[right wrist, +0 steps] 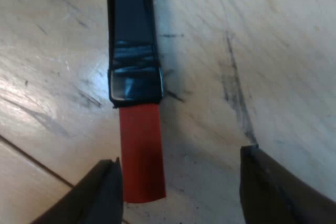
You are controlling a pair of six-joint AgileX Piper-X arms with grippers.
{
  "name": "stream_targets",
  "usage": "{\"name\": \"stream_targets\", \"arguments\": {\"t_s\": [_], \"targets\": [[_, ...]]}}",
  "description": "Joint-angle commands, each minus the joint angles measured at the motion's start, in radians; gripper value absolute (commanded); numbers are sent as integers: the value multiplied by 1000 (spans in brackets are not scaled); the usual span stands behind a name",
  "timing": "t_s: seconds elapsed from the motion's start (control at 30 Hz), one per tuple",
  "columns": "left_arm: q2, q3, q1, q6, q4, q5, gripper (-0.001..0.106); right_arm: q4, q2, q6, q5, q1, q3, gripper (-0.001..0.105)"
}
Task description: Grind coffee beans and then tamp
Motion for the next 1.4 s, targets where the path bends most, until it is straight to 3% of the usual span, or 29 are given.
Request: {"name": "stream_targets", "arguments": {"t_s": [0.03, 0.33, 0.6, 0.67, 0.77, 1.07, 1.13, 1.17, 1.2, 1.33, 1.4], "targets": [[-3, -1, -4, 6, -17, -8, 63, 40, -2, -11, 18, -2, -48, 51], [-3, -1, -4, 6, -17, -6, 63, 47, -13, -28, 81, 1, -183, 51], [-3, -1, -4, 6, -16, -12, 63, -83, -33, -28, 142, 0, -199, 51], [-3, -1, -4, 6, -13, -11, 63, -169, -33, -59, 158, 0, -195, 51], [-3, -1, -4, 6, -10, -21, 63, -291, -33, -100, 157, 0, -174, 51], [-3, -32, -4, -1, 25, -188, 63, -507, -33, -155, 157, 0, -83, 51], [-3, -33, -4, -9, 32, -203, 63, -612, -33, -206, 155, 0, -34, 51], [-3, -33, -4, -75, 51, -206, 63, -621, -33, -211, 155, 0, -26, 51], [-3, -33, -4, -88, 54, -206, 63, -668, -33, -237, 155, 0, -10, 51], [-3, -38, -4, -101, 62, -210, 63, -806, -33, -311, 139, 0, 52, 51], [-3, -50, -4, -106, 68, -265, 63, -925, -33, -400, 123, 0, 111, 51]]}}
